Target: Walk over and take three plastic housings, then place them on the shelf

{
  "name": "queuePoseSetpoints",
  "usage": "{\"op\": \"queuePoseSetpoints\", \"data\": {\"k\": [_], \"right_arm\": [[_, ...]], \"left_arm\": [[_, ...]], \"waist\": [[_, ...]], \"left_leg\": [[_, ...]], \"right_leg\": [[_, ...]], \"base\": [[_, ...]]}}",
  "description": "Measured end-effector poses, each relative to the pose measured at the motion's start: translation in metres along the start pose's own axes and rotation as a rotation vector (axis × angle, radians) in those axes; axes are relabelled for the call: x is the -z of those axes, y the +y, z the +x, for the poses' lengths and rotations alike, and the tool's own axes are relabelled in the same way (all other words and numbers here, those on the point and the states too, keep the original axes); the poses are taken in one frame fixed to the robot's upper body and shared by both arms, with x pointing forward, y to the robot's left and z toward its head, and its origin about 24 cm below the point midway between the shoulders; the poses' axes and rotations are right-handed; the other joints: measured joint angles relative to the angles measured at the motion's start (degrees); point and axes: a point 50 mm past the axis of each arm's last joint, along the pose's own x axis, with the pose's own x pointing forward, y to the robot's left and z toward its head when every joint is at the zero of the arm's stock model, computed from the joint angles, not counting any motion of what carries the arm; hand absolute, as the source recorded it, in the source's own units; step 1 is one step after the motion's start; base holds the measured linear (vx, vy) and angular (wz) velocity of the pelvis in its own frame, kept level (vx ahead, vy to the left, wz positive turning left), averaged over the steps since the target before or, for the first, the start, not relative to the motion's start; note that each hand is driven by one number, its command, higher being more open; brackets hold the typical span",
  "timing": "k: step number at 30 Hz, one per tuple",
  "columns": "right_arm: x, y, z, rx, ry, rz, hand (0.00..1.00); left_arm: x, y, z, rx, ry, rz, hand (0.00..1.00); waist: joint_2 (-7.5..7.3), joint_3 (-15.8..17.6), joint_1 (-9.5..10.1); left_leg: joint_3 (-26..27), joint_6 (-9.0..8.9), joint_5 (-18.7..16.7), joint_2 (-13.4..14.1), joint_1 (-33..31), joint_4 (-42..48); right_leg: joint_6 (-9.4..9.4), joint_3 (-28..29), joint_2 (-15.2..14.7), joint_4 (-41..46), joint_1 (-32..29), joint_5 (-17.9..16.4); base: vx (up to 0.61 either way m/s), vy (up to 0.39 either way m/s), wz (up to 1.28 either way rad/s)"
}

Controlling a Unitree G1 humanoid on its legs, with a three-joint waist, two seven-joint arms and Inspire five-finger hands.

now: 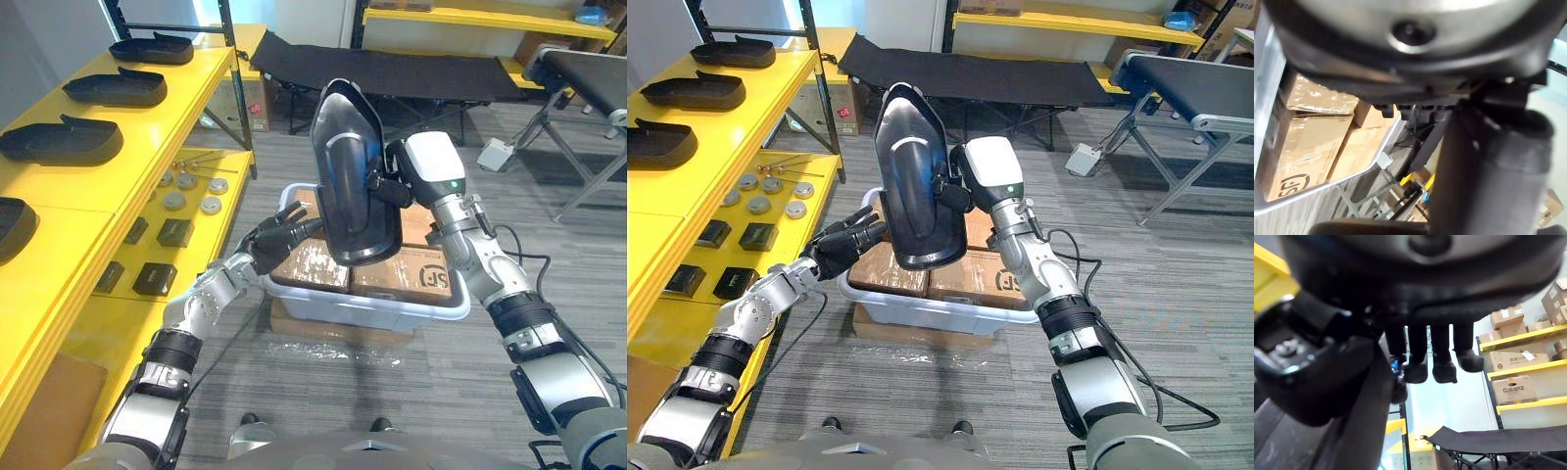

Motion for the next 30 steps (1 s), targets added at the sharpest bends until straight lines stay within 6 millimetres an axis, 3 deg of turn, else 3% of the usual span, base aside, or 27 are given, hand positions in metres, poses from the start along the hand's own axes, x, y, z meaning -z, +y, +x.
{"op": "queuePoseSetpoints", "data": {"k": [26,30], "right_arm": [[-0.001,0.016,0.002,-0.082,0.022,-0.024,0.00],[-0.016,0.031,-0.001,-0.149,-0.039,-0.023,0.00]], "left_arm": [[-0.004,-0.012,0.007,0.079,0.019,0.023,1.00],[-0.009,-0.034,0.017,0.206,0.020,0.041,1.00]], "waist": [[0.39,-0.26,0.02],[0.32,-0.29,0.13]], "left_leg": [[-1.46,0.04,0.46,0.03,-0.44,0.01],[-1.49,0.06,0.48,0.03,-0.51,0.01]], "right_leg": [[-0.01,-1.51,0.02,-0.05,0.51,0.01],[-0.01,-1.55,0.02,-0.05,0.49,0.01]], "base": [[0.00,0.007,0.03],[0.00,0.000,0.00]]}}
